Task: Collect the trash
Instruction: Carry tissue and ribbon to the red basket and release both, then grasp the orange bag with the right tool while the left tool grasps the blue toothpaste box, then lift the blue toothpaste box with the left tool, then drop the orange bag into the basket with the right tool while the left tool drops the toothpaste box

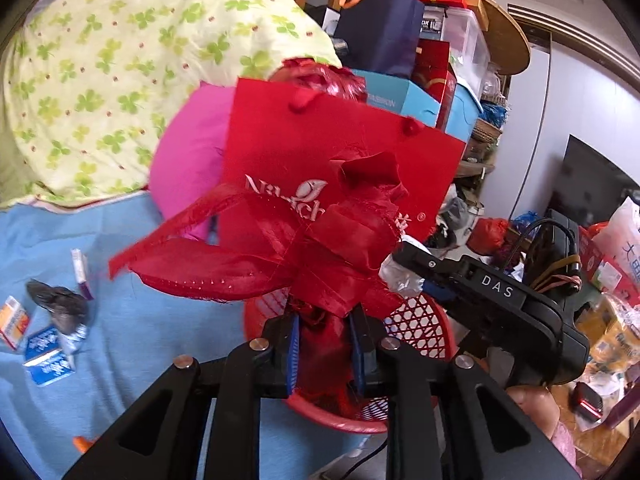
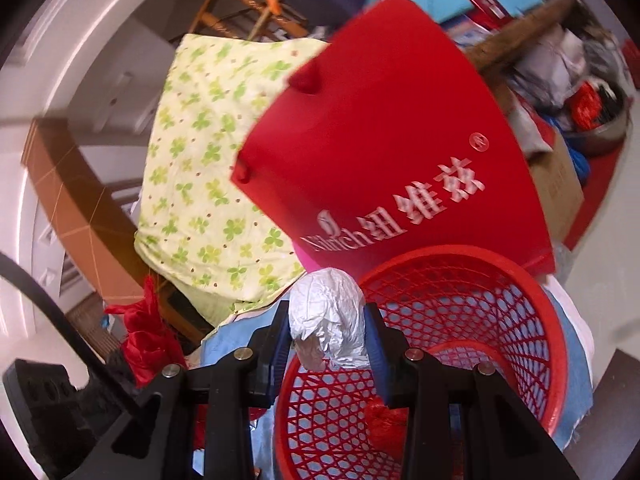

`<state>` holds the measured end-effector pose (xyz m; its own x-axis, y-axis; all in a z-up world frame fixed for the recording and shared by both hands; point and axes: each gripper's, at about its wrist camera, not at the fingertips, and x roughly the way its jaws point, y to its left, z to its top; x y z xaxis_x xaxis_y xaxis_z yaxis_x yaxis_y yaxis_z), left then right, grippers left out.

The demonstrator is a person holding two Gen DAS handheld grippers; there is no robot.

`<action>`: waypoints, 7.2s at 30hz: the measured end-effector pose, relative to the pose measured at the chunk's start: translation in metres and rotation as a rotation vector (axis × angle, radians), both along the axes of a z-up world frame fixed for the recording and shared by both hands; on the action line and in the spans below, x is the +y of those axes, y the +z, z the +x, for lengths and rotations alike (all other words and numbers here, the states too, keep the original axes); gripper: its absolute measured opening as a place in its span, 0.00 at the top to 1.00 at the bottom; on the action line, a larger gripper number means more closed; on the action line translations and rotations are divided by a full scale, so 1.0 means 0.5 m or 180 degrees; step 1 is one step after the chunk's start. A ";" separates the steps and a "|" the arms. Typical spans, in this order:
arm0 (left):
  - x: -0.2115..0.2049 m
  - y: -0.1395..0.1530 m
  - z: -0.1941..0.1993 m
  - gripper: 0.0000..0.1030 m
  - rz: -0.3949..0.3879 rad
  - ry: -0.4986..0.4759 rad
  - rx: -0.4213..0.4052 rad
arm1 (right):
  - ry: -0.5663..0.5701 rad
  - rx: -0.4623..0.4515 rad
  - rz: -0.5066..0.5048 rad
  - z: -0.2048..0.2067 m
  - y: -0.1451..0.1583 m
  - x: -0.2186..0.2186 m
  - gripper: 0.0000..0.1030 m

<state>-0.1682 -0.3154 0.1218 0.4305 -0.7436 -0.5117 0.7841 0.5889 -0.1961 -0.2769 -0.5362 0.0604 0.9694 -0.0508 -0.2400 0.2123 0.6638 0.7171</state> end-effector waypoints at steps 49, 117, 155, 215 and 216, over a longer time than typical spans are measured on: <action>0.636 -0.209 0.196 0.48 0.0409 0.2194 0.0260 | 0.2541 0.1413 -0.0533 0.356 -0.156 0.569 0.48; 0.426 -0.296 0.464 0.29 0.0449 0.0264 0.0799 | 0.1509 0.1831 -0.0157 0.388 -0.217 0.442 0.74; 0.460 -0.205 0.175 0.42 0.0208 0.1005 0.0256 | 0.1362 0.1088 -0.0727 0.309 -0.098 0.435 0.74; 0.255 -0.028 -0.016 0.42 0.0776 0.1536 -0.0759 | 0.0748 0.0123 -0.0708 0.113 0.021 0.245 0.74; 0.250 -0.027 -0.017 0.42 0.0777 0.1523 -0.0762 | 0.0736 0.0121 -0.0707 0.111 0.021 0.241 0.74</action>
<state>-0.1768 -0.1902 0.1082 0.8139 -0.3111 -0.4907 0.4257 0.8940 0.1394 -0.2215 -0.4156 0.0708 0.9520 0.1145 -0.2839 0.0615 0.8370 0.5437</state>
